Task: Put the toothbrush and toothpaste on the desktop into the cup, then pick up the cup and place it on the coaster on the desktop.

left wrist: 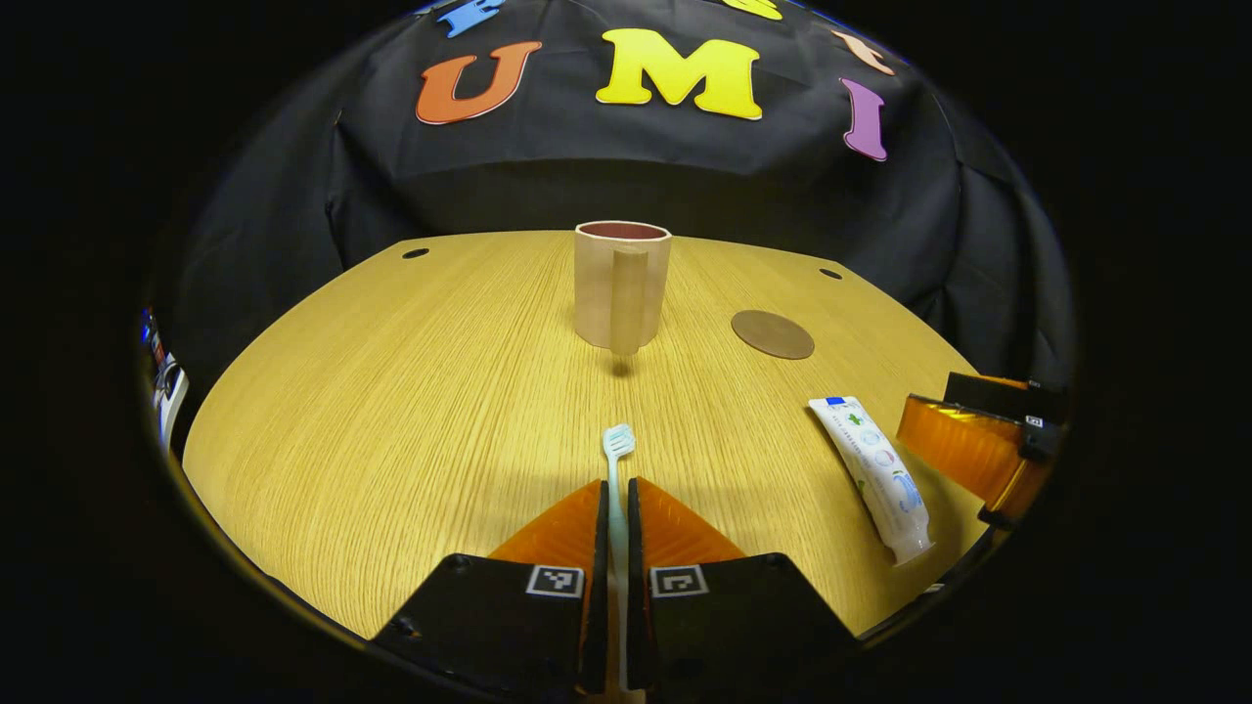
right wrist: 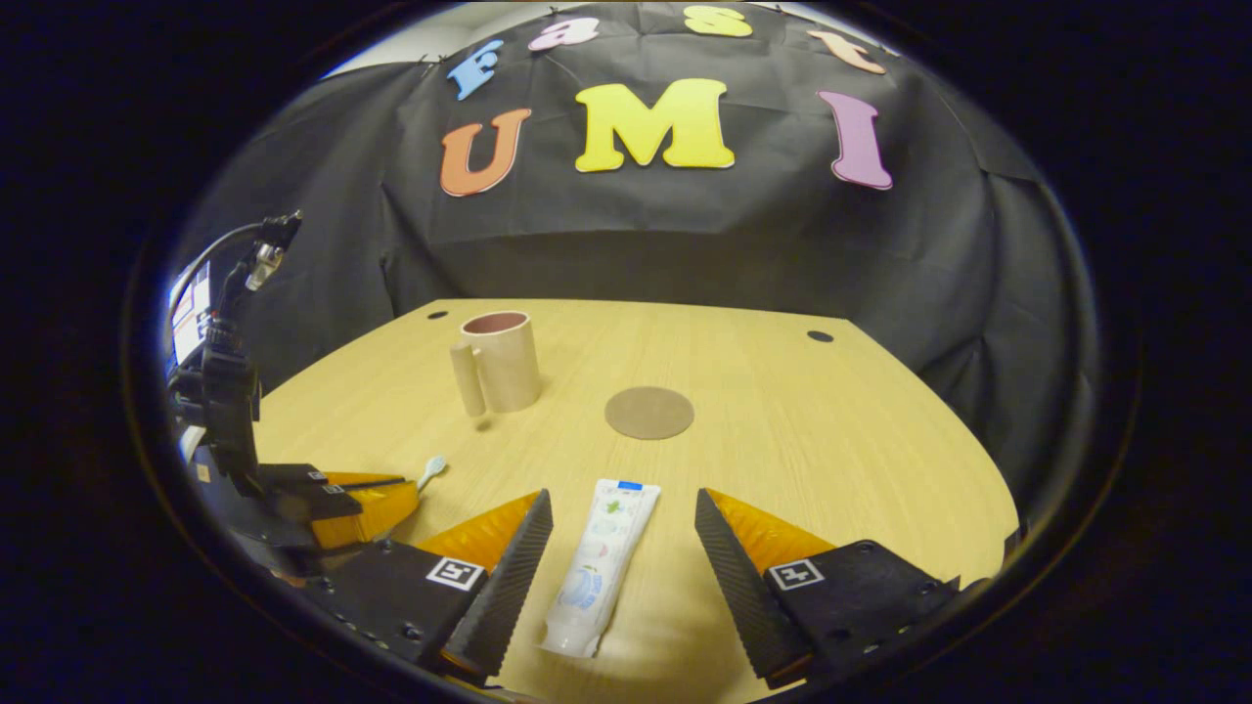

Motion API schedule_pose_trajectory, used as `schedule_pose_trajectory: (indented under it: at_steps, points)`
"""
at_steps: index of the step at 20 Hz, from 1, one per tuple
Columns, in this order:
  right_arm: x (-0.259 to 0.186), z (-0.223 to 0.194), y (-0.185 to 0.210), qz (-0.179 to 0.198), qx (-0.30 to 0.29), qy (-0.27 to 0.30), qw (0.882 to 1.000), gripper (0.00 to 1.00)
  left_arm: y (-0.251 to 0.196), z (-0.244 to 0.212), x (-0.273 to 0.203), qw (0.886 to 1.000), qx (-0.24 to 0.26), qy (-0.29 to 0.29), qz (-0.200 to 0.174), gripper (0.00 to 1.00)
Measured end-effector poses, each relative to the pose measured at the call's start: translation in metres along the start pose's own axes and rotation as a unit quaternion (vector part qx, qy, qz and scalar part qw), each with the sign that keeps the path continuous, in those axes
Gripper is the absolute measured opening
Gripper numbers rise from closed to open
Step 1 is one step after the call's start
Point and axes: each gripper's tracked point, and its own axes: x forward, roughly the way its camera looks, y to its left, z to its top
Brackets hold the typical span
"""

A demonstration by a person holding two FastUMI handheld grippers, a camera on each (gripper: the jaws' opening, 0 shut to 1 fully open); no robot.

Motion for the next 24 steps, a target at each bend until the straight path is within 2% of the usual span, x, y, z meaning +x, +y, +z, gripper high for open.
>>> schedule_pose_trajectory:
  at_steps: [4,12,20,22,24]
  points:
    - [0.002,-0.01,0.005,0.006,0.0,0.015,1.0,0.89,0.002,0.004,-0.001,1.0,0.001,-0.009,-0.001,0.03]
    - [0.001,-0.013,0.009,0.012,0.01,0.022,1.0,0.9,-0.002,0.013,-0.007,1.0,-0.008,-0.018,-0.012,0.03]
    - [0.008,-0.028,0.016,0.013,0.003,0.048,0.999,0.9,-0.002,0.055,-0.034,0.997,-0.008,-0.082,-0.005,0.03]
    - [0.009,-0.03,0.014,0.013,0.01,0.052,0.998,0.85,-0.003,0.066,-0.044,0.995,-0.001,-0.101,-0.003,0.03]
    - [0.011,-0.032,0.011,0.01,0.017,0.056,0.998,0.84,-0.005,0.075,-0.052,0.993,0.007,-0.118,-0.002,0.03]
